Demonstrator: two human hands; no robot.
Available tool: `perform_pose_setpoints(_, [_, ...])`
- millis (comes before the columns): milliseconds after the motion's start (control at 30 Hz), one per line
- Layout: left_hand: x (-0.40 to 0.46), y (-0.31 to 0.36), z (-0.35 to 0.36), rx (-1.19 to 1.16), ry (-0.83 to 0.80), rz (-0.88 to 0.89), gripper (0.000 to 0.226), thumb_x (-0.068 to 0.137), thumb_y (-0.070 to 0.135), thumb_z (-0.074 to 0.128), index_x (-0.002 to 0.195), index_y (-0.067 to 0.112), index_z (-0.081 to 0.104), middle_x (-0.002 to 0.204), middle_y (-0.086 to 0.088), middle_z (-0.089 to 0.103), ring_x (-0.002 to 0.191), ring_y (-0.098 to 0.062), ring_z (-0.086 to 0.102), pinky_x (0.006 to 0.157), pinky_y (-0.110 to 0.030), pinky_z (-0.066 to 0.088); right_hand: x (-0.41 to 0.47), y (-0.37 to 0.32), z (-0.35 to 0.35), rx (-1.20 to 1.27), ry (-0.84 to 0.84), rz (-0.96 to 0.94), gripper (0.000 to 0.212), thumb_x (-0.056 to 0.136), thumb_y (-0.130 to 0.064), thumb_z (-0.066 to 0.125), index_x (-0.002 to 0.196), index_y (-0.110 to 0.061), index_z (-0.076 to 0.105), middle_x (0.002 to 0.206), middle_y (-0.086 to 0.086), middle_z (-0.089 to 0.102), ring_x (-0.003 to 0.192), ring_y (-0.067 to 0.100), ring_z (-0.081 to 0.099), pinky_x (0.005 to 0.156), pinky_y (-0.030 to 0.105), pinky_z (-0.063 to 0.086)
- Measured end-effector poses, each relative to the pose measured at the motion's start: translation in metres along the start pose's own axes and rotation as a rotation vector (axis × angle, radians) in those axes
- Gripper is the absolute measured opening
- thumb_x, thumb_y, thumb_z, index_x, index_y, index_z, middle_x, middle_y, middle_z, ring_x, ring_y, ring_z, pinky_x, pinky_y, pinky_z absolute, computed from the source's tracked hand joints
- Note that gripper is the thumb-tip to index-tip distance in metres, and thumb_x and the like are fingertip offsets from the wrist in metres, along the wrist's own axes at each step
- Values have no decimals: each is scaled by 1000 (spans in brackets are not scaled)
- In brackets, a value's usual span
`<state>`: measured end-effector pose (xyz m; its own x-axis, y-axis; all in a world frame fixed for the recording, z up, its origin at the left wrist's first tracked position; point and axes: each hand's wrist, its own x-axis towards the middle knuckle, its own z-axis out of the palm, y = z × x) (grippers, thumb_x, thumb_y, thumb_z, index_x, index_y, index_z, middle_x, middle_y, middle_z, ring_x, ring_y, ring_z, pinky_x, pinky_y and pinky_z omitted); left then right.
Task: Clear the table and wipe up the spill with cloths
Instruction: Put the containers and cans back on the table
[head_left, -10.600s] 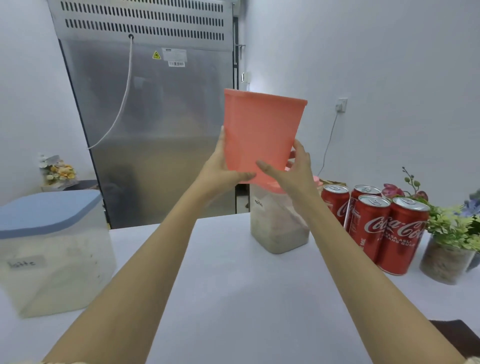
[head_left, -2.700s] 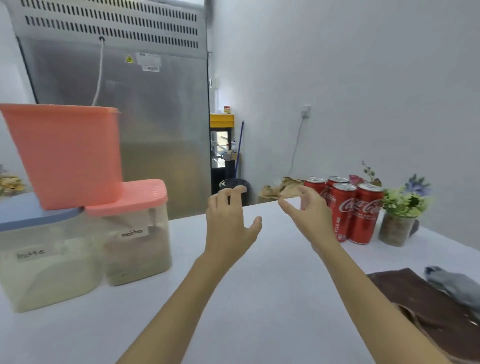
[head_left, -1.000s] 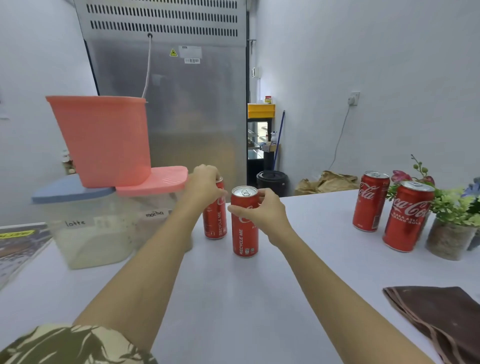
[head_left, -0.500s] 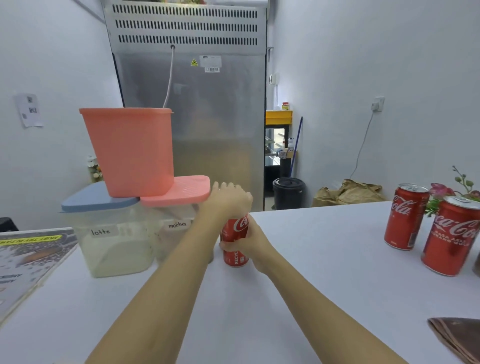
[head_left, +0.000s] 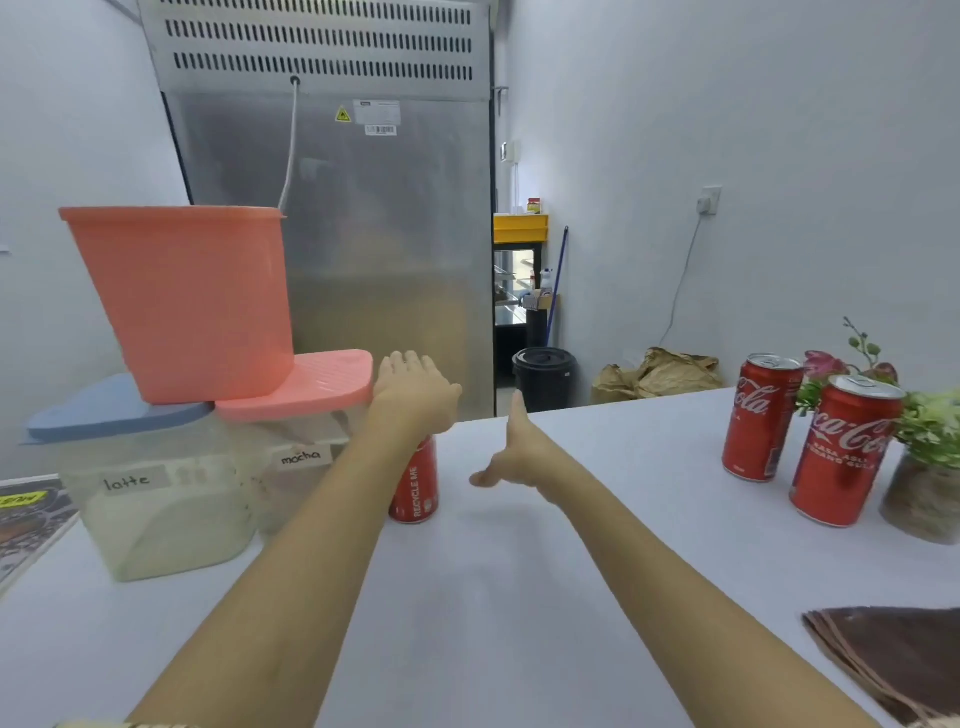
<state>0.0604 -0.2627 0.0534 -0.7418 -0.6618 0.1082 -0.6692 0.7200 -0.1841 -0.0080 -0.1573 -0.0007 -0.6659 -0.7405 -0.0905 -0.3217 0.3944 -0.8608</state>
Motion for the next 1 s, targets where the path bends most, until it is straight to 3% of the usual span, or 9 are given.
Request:
perform_pose_setpoints(67, [-2, 13, -6, 0, 58, 6, 68, 101, 44, 15, 148, -2, -2, 156, -22, -5, 145, -35, -5, 117, -42, -2, -13, -1, -35, -49, 133, -23, 115, 77, -6, 75, 150, -18, -13, 156, 9, 19, 136, 28, 33, 99, 35, 39])
perform_pose_setpoints(200, [-6, 69, -27, -103, 161, 206, 69, 100, 47, 14, 148, 0, -1, 156, -22, -3, 145, -35, -5, 117, -42, -2, -43, 10, -103, -249, 497, -39, 81, 78, -6, 68, 144, -10, 21, 140, 10, 41, 121, 30, 47, 94, 42, 47])
perform_pose_setpoints(300, [-4, 127, -36, -141, 164, 343, 67, 100, 46, 18, 150, 3, 4, 156, -21, 5, 145, -35, -1, 117, -45, 0, -70, 28, -142, -438, 767, -7, 52, 82, -7, 56, 133, -9, 40, 133, 8, 48, 122, 28, 46, 100, 42, 38])
perform_pose_setpoints(400, [-5, 181, -40, -179, 163, 418, 61, 100, 44, 20, 148, 6, 14, 153, -22, 19, 142, -37, 10, 116, -47, 7, -92, 51, -174, -614, 926, 60, 44, 86, -10, 53, 130, -11, 44, 134, 6, 43, 126, 25, 37, 97, 40, 28])
perform_pose_setpoints(600, [-2, 261, -42, -492, 44, 604, 57, 98, 43, 30, 150, 26, 13, 149, -17, 29, 137, -39, 23, 111, -53, 21, -99, 91, -207, -810, 937, 234, 49, 89, -35, 61, 130, -12, 48, 149, 7, 28, 135, 28, 24, 106, 42, 26])
perform_pose_setpoints(700, [4, 288, -37, -657, 0, 608, 60, 97, 43, 34, 150, 30, 10, 150, -22, 23, 135, -42, 25, 110, -54, 24, -95, 103, -205, -833, 993, 162, 52, 88, -31, 62, 131, -10, 44, 147, 6, 31, 133, 26, 27, 104, 37, 28])
perform_pose_setpoints(767, [8, 297, -30, -700, 10, 572, 59, 95, 45, 40, 148, 31, 18, 149, -24, 20, 132, -48, 25, 107, -54, 28, -93, 106, -205, -819, 1027, 126, 51, 88, -28, 63, 130, -8, 42, 143, 7, 35, 131, 25, 30, 103, 35, 29])
perform_pose_setpoints(867, [12, 306, -22, -834, 124, 557, 52, 87, 39, 59, 129, 16, 40, 131, -18, 37, 117, -44, 39, 97, -45, 36, -90, 108, -210, -766, 1043, 87, 50, 85, -28, 67, 122, -7, 41, 131, 8, 44, 124, 26, 36, 99, 33, 32])
perform_pose_setpoints(1000, [12, 308, -21, -1028, 203, 573, 45, 77, 27, 73, 100, 13, 37, 99, -8, 54, 88, -24, 50, 68, -28, 37, -92, 115, -207, -709, 1044, 32, 47, 83, -21, 67, 119, -8, 41, 127, 6, 50, 126, 26, 38, 102, 35, 31])
